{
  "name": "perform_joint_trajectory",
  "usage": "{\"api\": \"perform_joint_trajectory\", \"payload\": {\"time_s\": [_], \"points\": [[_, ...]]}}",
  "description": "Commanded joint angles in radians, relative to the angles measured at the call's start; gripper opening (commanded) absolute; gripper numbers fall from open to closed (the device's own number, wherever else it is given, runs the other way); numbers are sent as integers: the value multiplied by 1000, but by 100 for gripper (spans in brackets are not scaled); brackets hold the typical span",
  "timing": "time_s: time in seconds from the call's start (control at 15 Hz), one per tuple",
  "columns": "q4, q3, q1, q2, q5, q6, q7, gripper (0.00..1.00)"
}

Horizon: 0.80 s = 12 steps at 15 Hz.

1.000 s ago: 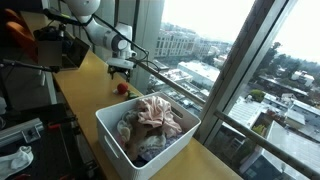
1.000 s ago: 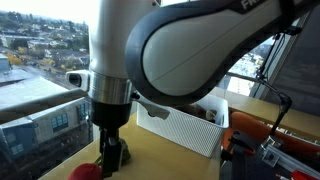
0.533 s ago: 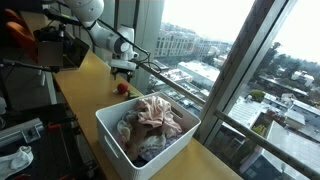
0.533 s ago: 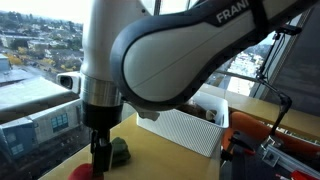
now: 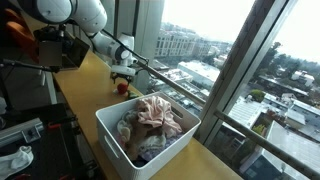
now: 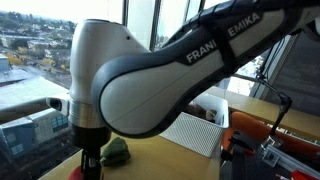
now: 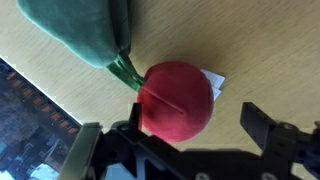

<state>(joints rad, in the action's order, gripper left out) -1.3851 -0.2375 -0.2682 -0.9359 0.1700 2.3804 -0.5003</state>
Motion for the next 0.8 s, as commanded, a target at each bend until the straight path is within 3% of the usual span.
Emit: {"api": "perform_joint_trajectory", "payload": {"time_s": [0.0,0.27,0.4,0.73], "points": [[90,-3,-7,-70,11,-44,-12,100],[124,-2,-6,-110,11,-51,-13,100],[134,2,-5,-122,11,-53,-10,74],[123,4,8,-118,9,-54,-10,36]]}}
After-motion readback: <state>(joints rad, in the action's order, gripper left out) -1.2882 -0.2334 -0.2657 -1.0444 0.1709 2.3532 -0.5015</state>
